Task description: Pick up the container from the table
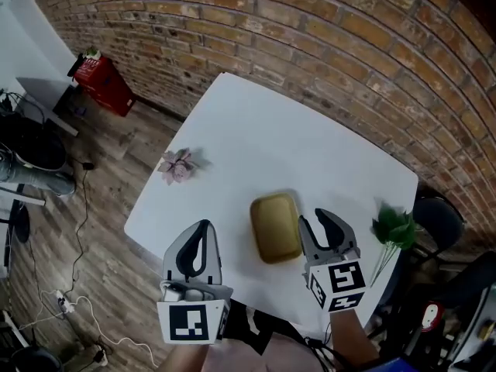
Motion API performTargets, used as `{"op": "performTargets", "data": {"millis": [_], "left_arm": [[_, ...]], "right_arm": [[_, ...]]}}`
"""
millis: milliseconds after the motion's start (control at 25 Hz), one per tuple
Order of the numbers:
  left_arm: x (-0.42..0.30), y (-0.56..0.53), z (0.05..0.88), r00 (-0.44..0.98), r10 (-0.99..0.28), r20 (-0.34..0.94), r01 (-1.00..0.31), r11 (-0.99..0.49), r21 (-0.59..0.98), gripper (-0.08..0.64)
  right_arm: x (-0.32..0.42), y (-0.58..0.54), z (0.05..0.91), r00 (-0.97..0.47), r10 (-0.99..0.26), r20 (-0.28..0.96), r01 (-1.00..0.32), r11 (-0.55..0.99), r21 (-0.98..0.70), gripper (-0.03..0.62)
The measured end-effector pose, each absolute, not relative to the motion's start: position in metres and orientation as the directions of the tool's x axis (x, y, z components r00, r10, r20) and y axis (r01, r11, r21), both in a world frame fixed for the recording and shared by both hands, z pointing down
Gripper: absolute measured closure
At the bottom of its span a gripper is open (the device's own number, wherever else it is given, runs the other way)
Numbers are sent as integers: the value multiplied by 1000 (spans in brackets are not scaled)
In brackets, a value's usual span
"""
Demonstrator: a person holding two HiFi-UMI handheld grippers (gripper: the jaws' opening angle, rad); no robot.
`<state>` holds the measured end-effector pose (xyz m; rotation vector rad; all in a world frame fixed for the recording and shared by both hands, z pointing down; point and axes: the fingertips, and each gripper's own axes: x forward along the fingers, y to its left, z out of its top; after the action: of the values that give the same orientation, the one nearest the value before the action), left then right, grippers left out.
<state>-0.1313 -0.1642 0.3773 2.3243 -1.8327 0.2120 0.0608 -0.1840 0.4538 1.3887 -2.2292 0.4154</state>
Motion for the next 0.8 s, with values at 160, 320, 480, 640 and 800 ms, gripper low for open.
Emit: {"op": "performTargets", "data": {"millis": [160, 320, 480, 640, 800], "left_arm": [[-128, -171, 399, 235, -932, 274, -972, -224, 71, 551], [-127, -178, 413, 234, -923, 306, -971, -209, 114, 551], [-126, -180, 429, 238, -914, 330, -970, -208, 123, 551], [-124, -180, 441, 241, -904, 353, -969, -201, 146, 551], [-127, -182, 450, 252, -897, 363, -968, -227, 110, 551]], "right_arm": [[64, -182, 482, -362, -722, 589, -902, 430, -27, 451], [64, -177, 506, -357, -685, 635, -901, 432, -41, 452], [66, -172, 525, -350, -658, 667, -902, 428, -51, 458], [65, -167, 542, -347, -630, 695, -903, 424, -67, 462], [66, -163, 552, -337, -612, 715, -906, 417, -71, 466]]}}
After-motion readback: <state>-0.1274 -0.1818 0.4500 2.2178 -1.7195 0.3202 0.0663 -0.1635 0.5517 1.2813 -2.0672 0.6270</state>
